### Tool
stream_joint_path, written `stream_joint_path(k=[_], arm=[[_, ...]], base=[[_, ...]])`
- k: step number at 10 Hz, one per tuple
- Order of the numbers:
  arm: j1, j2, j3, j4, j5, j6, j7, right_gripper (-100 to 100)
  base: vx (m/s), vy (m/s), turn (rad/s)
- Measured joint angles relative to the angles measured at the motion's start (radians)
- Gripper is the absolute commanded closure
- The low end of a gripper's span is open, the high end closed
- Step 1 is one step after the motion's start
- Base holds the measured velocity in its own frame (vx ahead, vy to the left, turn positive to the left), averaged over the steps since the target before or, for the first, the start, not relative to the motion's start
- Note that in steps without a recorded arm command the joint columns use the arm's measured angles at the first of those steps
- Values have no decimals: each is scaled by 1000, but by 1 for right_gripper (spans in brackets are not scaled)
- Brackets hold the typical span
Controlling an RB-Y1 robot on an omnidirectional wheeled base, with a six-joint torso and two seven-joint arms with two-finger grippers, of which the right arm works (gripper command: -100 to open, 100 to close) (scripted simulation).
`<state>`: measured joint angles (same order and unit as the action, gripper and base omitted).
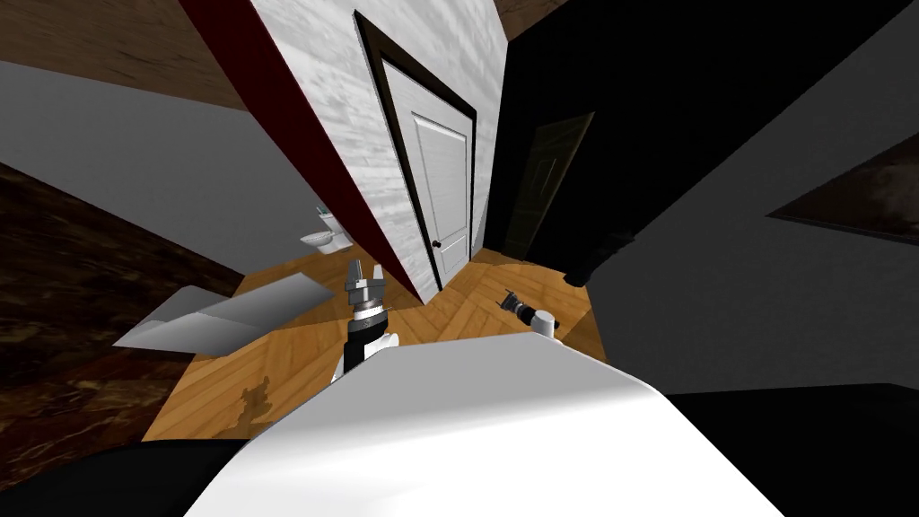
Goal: Pull the door open
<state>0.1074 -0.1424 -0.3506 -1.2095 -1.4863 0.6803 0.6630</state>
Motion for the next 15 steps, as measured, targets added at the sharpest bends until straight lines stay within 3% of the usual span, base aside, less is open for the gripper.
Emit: stream_joint_path(k=[11,15], arm=[[-61,37,-55,163,-205,164,86,-100],[-88,61,-77,232,-285,227,124,-100]], base=[[158,-51,127],[168,-64,150]])
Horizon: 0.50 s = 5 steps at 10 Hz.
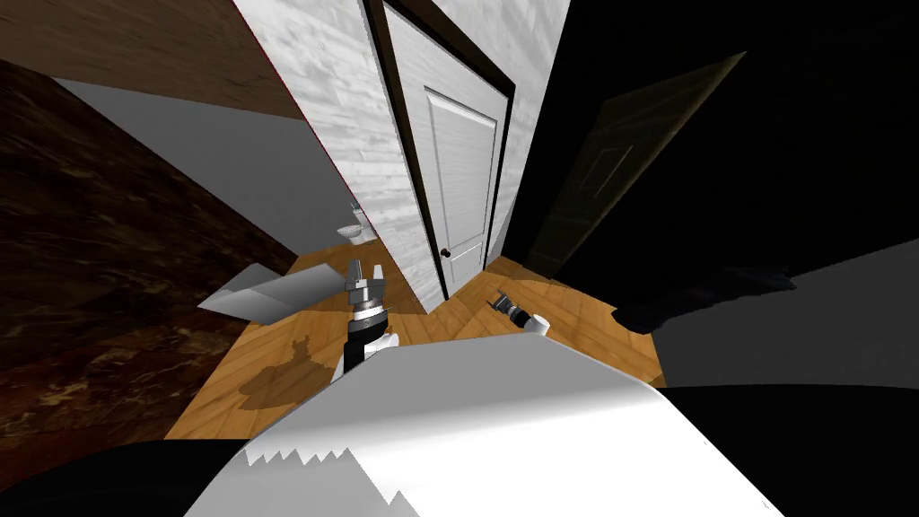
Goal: Pull the door open
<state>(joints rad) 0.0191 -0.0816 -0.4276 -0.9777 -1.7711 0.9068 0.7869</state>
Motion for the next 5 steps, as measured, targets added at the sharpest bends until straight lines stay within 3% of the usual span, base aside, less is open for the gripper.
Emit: stream_joint_path(k=[5], arm=[[-22,37,-23,64,-91,74,32,-100]], base=[[202,-21,151]])
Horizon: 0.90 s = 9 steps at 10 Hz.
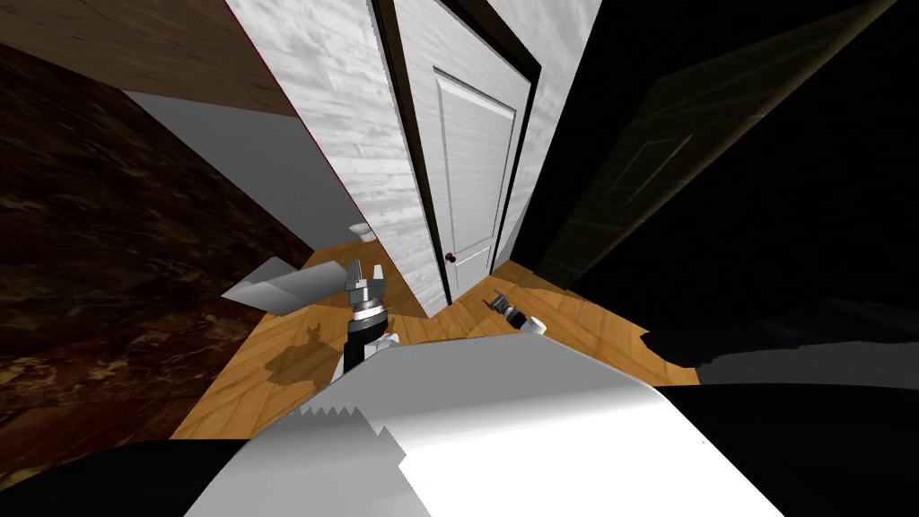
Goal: Pull the door open
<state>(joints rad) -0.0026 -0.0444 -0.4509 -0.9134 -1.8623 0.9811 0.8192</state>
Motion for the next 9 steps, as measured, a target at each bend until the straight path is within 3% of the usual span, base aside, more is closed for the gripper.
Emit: stream_joint_path(k=[4,9], arm=[[-13,37,-16,45,-63,53,28,-100],[-25,71,-28,78,-108,90,44,-100]], base=[[204,8,128],[194,52,64]])
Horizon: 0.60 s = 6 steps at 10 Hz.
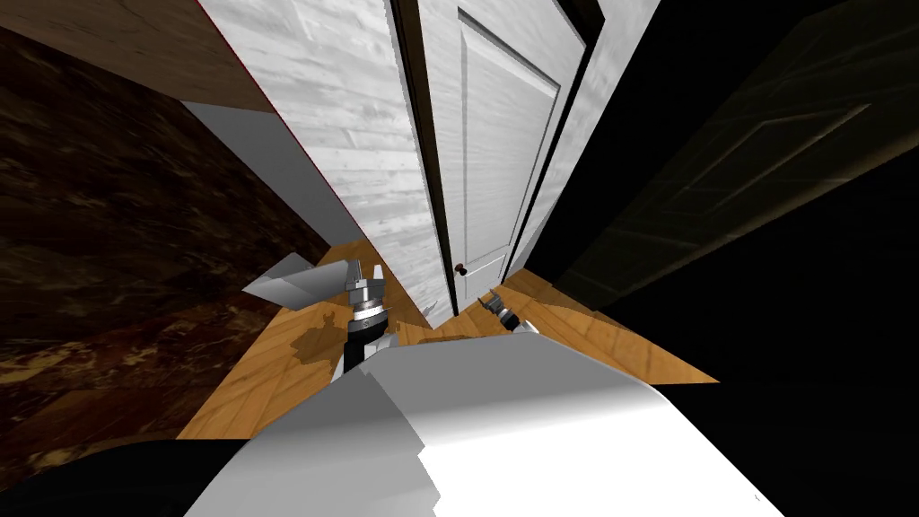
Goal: Pull the door open
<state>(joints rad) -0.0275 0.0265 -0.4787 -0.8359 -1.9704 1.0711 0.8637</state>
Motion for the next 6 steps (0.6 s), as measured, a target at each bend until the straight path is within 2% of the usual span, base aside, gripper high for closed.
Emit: stream_joint_path(k=[2,3,4,6], arm=[[-9,10,-5,18,-13,10,8,-100],[-10,16,-6,22,-18,14,11,-100],[-11,17,-6,22,-19,14,12,-100],[-11,12,-7,22,-20,14,14,-100]], base=[[187,61,49],[76,21,8],[-81,19,42],[-218,-5,26]])
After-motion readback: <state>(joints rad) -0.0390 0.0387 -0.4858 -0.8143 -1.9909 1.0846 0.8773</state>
